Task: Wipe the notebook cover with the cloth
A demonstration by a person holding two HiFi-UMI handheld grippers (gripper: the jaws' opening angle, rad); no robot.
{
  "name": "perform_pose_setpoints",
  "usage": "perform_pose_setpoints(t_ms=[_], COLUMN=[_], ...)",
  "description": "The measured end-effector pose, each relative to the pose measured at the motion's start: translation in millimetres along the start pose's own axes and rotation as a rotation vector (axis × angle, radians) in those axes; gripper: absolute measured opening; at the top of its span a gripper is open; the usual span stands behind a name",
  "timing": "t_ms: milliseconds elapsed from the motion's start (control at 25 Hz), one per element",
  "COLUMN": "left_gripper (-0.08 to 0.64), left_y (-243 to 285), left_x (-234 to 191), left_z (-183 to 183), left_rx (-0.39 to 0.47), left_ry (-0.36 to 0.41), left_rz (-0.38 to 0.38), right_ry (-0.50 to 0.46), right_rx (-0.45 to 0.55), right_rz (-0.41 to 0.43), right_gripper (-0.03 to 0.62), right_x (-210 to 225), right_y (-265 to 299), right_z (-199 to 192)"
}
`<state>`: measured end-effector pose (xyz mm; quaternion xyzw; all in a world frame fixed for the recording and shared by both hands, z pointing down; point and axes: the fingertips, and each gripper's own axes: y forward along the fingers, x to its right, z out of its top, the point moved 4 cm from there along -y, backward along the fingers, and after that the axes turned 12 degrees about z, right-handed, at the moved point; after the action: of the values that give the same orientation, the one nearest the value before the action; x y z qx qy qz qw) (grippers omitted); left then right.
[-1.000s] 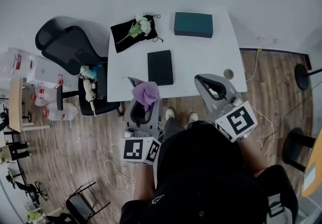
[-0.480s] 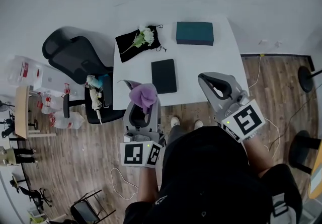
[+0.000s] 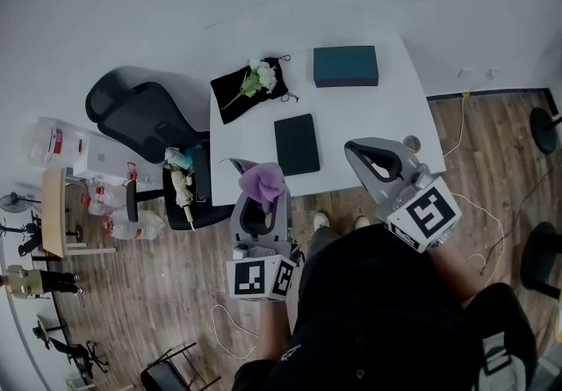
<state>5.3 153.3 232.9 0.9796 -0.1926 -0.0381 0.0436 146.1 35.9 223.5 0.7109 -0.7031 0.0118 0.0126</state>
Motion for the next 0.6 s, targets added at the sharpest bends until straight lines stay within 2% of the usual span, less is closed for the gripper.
perform_pose_setpoints(t_ms=[600], left_gripper=[0.187], left_y=[2.5], left_x=[-8.2], left_z=[-7.6], left_rx=[-0.016], left_ry=[-0.020], left_rz=[0.034], right_ry=[0.028], right_rx=[-0.004], right_rz=[-0.004], right_gripper=[0.005], right_x=[9.6], right_y=[2.3], right_z=[-5.0])
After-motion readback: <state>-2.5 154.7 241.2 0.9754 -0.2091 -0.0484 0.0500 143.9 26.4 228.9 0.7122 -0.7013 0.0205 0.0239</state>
